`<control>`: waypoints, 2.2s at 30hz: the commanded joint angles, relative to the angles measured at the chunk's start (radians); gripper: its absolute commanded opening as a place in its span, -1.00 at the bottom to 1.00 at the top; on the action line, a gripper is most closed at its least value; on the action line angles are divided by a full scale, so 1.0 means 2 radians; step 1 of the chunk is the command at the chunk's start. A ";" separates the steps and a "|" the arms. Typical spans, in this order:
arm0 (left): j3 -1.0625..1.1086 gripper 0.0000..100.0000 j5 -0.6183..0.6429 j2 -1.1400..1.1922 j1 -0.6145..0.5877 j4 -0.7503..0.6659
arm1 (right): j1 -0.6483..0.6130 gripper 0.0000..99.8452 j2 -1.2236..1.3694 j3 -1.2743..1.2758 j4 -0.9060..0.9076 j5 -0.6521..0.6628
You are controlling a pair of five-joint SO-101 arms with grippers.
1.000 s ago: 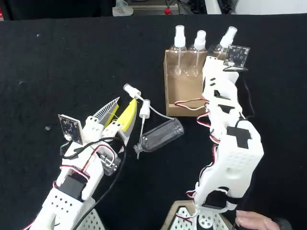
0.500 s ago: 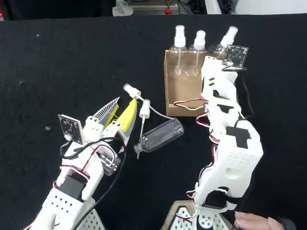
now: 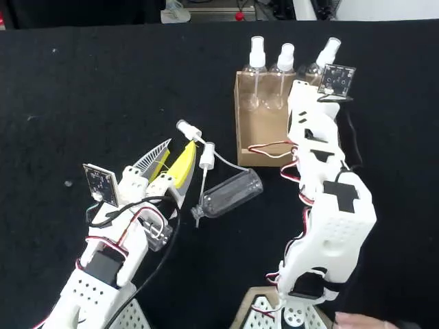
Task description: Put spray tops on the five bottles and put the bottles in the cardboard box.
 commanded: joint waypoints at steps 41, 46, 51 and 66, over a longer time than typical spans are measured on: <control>0.011 -0.68 0.004 -0.002 0.000 -0.008 | -0.001 -0.48 -0.094 0.066 -0.008 -0.002; 0.011 -0.68 0.004 -0.002 0.000 -0.008 | 0.001 -0.48 -0.094 0.066 -0.008 -0.001; 0.011 -0.68 0.004 -0.002 0.000 -0.008 | -0.010 -0.48 -0.094 0.066 -0.008 -0.001; 0.011 -0.68 0.004 -0.002 0.000 -0.008 | -0.007 -0.48 -0.098 0.069 -0.009 -0.001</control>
